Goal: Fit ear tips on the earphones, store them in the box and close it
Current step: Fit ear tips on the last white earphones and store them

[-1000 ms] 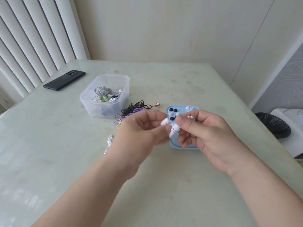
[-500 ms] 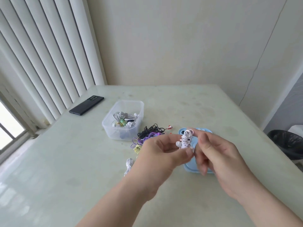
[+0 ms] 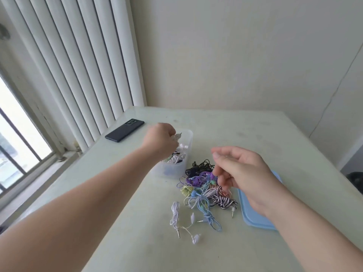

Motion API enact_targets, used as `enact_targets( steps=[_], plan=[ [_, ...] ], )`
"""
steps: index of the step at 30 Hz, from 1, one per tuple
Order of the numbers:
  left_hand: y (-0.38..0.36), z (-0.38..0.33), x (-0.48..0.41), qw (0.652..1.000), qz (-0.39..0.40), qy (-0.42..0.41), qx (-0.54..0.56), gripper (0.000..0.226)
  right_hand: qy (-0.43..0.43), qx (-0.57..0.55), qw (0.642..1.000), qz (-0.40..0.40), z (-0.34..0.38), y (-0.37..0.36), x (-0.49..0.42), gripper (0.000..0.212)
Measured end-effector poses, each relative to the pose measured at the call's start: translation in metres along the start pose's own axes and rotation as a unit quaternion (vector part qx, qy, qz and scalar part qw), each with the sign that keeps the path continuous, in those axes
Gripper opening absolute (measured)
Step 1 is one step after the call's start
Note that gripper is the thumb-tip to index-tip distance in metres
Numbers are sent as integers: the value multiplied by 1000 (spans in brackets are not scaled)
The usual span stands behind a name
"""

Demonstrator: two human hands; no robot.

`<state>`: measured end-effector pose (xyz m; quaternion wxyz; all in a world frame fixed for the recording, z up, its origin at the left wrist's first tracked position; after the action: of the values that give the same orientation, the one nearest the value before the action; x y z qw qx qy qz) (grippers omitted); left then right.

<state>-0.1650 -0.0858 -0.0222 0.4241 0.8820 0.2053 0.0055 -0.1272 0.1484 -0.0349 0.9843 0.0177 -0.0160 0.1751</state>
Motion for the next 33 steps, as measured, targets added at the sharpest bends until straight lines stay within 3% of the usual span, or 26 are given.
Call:
enact_targets(
  steps=[6, 11, 14, 17, 19, 22, 26, 29, 33],
  plan=[
    [-14, 7, -10, 992, 38, -36, -116, 42, -2, 10, 1000, -12, -9, 8, -5, 13],
    [20, -23, 36, 982, 22, -167, -90, 21, -7, 23, 1000, -19, -10, 11, 0, 15],
    [28, -30, 90, 967, 141, -200, -75, 12, -19, 30, 999, -5, -17, 2, 14, 14],
    [16, -16, 138, 918, 322, -197, -120, 26, -20, 67, 997, 13, -19, -3, 30, 12],
    [6, -2, 158, 890, 366, -225, -153, 38, -13, 103, 994, 31, -16, -4, 40, 11],
    [-4, 8, 165, 882, 338, -278, -175, 35, -5, 131, 991, 42, -14, -1, 53, 14],
    [-4, 6, 166, 888, 268, -325, -181, 2, -7, 127, 991, 43, -18, 8, 69, 13],
    [3, -5, 162, 922, 252, -259, -141, 7, -1, 100, 995, 25, -23, 20, 78, 10],
    [9, -38, 162, 950, 274, -142, 53, 8, 11, 19, 999, 37, -24, 33, 83, 21]
  ],
)
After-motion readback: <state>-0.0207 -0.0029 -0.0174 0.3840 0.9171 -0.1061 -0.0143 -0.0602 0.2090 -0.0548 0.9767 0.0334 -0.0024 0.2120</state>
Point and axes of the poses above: each hand's wrist, its own x-axis away from the middle knuckle, its own y-axis out of the back of the hand, z = x × y, the point moved 5 cm from there along -x, towards the middle knuckle, and after that the axes turned 3 degrees about x, right-handed, at the moved point
